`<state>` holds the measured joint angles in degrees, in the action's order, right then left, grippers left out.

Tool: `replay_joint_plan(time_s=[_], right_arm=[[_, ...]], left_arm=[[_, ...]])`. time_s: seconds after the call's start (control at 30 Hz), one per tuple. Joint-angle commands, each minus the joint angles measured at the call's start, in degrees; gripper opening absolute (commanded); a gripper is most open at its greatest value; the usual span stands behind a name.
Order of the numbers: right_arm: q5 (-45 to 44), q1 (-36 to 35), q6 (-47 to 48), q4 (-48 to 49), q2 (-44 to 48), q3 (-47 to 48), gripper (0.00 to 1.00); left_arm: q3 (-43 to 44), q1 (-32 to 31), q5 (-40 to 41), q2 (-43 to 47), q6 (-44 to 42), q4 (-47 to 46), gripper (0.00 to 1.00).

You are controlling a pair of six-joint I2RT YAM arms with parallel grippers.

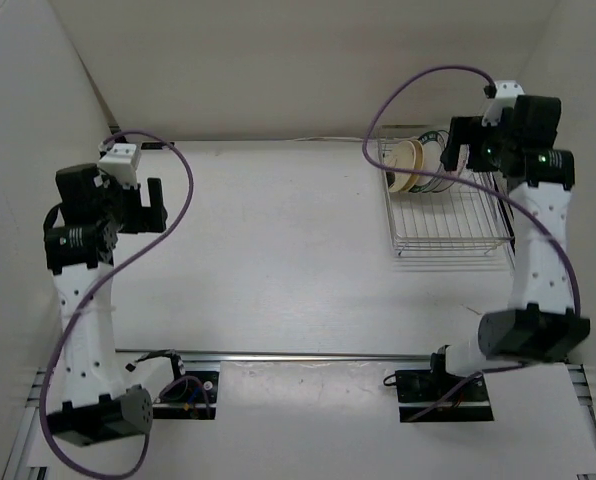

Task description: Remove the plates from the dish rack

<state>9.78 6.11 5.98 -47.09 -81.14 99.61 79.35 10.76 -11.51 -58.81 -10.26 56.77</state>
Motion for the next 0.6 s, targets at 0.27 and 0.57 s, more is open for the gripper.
replay_joint_plan(time_s=[0.27, 0.57], right_arm=[[-6.7, -6.28, 5.62, -5.03, -24.57, 20.79, 0.76], [-7.58, -8.75, 5.18, -3.18, -36.18, 26.68, 0.41]], left_arm=[[10.38, -2.5, -2.03, -19.93, 1.82, -0.35, 1.0], [13.03, -5.84, -4.48, -28.73, 4.37, -2.11, 1.0]])
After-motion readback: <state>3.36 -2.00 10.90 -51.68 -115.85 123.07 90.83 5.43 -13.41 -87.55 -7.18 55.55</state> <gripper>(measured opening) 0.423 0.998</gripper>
